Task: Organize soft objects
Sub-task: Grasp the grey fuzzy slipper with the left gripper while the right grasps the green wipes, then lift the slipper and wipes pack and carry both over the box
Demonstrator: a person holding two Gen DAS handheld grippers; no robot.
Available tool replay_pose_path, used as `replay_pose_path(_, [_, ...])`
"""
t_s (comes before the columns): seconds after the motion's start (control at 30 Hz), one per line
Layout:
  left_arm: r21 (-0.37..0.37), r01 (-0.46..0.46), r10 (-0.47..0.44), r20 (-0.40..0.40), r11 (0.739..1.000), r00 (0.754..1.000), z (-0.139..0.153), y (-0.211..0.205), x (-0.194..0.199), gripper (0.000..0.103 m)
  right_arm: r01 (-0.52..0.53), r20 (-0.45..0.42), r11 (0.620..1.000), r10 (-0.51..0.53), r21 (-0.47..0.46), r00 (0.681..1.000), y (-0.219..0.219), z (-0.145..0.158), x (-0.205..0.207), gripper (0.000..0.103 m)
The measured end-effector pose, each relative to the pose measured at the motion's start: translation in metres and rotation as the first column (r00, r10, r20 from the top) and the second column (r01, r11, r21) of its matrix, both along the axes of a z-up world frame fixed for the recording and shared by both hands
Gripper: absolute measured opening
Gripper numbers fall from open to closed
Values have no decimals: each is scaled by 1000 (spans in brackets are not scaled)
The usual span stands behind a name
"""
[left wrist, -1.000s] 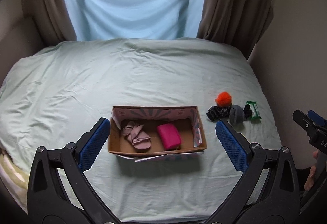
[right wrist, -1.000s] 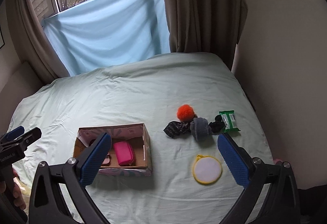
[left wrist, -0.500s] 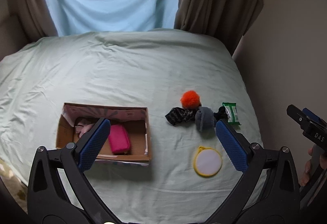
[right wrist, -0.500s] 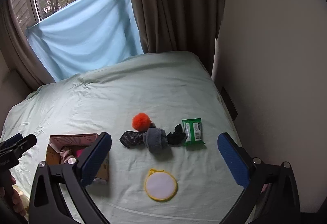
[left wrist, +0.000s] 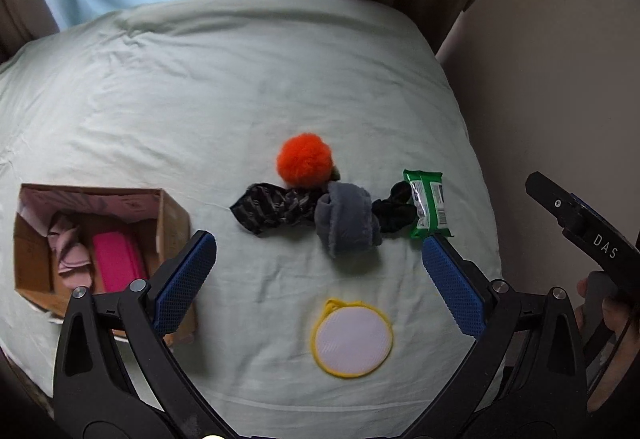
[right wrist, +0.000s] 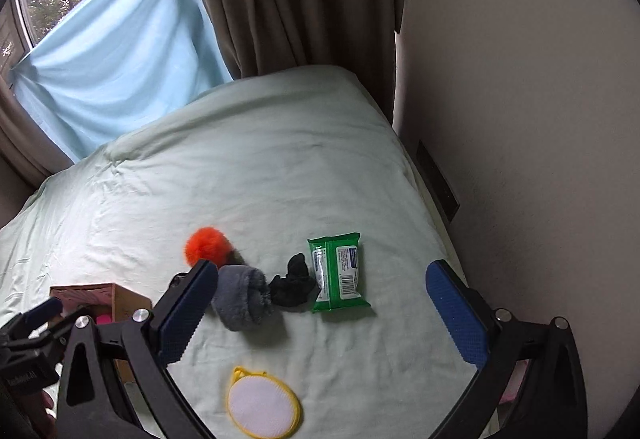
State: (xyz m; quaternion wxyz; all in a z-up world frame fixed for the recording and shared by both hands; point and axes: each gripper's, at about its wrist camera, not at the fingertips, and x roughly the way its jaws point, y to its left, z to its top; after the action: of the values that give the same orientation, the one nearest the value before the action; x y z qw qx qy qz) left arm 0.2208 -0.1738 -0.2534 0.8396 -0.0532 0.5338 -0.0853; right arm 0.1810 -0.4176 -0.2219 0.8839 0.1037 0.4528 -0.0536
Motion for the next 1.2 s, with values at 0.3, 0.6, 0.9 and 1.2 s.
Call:
replay_pose_path(0.3, [-30, -22, 17, -142, 999, 990, -89, -38, 46, 100, 11, -117, 1000, -10, 15, 993, -22, -81, 52, 103])
replay_pose_path(0.6, [-12, -25, 22, -216, 1000, 976, -145, -61, 71, 88, -22, -225, 999, 28, 29, 974, -26, -147, 80, 103])
replay_pose_path(0.9, [6, -7, 8, -249, 1000, 968, -180, -75, 83, 66, -34, -301, 997, 52, 64, 952, -23, -195, 97, 86])
replay_pose_path(1.2, [46, 47, -36, -214, 998, 976, -183, -81, 89, 47, -80, -311, 995, 92, 51, 946, -7, -206, 94, 51])
